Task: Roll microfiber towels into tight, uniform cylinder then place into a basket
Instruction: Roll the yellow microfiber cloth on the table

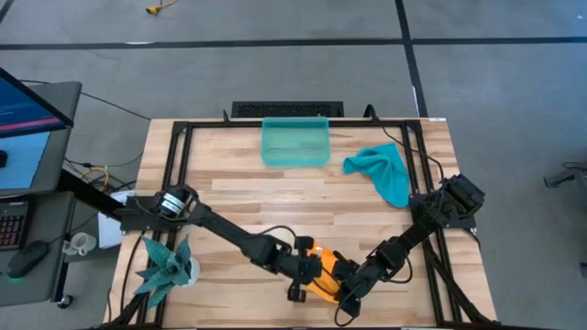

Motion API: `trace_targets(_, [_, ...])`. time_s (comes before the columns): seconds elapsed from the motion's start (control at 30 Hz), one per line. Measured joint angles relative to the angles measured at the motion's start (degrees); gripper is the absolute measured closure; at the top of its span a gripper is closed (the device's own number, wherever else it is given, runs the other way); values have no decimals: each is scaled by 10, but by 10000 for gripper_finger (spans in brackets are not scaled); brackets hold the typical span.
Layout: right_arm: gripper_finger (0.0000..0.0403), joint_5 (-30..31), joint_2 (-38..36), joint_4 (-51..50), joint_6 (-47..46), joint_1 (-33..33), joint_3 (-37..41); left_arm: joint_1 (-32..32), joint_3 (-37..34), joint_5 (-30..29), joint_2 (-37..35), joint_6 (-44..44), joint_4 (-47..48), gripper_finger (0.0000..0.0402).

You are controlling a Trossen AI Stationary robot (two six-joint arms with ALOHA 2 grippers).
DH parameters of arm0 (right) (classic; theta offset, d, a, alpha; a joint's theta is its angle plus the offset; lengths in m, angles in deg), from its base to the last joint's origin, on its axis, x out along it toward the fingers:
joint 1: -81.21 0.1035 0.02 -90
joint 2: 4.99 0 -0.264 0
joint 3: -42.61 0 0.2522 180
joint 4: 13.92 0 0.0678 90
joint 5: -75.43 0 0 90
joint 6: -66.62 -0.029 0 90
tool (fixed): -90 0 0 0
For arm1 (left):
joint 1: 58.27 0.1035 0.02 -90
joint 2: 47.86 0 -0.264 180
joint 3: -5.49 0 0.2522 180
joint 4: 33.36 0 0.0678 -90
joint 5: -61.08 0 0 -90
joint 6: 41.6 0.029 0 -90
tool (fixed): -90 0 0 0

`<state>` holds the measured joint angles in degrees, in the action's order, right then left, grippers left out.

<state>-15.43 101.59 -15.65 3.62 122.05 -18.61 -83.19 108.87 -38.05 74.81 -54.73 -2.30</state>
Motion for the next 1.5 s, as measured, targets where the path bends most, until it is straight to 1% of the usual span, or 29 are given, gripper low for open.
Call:
trace_targets(0.03, [392,-1,0,0,0,-1,0,-1,0,4,2,-6,6,381])
trace_targets(0.1, [392,-1,0,-1,0,-1,0,-4,-2,34,7,-20,19,381])
trace_targets(0.17, [392,-1,0,-2,0,-1,0,-10,0,55,19,-36,5,381])
trace_targets(0.23, [392,-1,0,-1,0,-1,0,-17,-2,43,25,-43,29,381])
trace_targets(0.37, [392,-1,0,2,-2,-1,0,-23,-1,17,35,-59,38,381])
trace_targets(0.47, [392,-1,0,2,-4,-1,0,-22,-1,-7,34,-55,41,381])
trace_targets(0.67, [392,0,0,2,-6,-1,0,-30,-1,-45,5,-40,70,381])
trace_targets(0.77, [392,0,0,1,-6,-2,0,-49,-1,-80,-12,-41,93,381])
trace_targets(0.8, [392,1,0,0,-6,-1,0,-58,-1,-83,-16,-39,92,381])
trace_targets(0.9, [392,1,0,0,-6,-1,0,-88,-1,-80,-18,-23,80,381])
trace_targets(1.0, [392,0,0,0,-6,-1,0,-107,-1,-76,3,-18,64,381])
trace_targets(1.03, [392,0,0,2,-6,-1,0,-108,-2,-74,11,-14,66,381])
trace_targets(1.17, [392,3,0,2,-15,-1,0,-100,-1,-26,37,18,2,381])
trace_targets(1.23, [392,6,0,1,-15,-1,0,-96,-1,-22,42,21,8,381])
trace_targets(1.27, [392,6,0,2,-15,-1,0,-94,-1,-24,44,20,11,381])
trace_targets(1.37, [392,7,0,2,-15,-1,0,-93,-1,-54,45,21,15,381])
trace_targets(1.5, [392,7,0,2,-15,-1,0,-91,-1,-72,45,18,13,381])
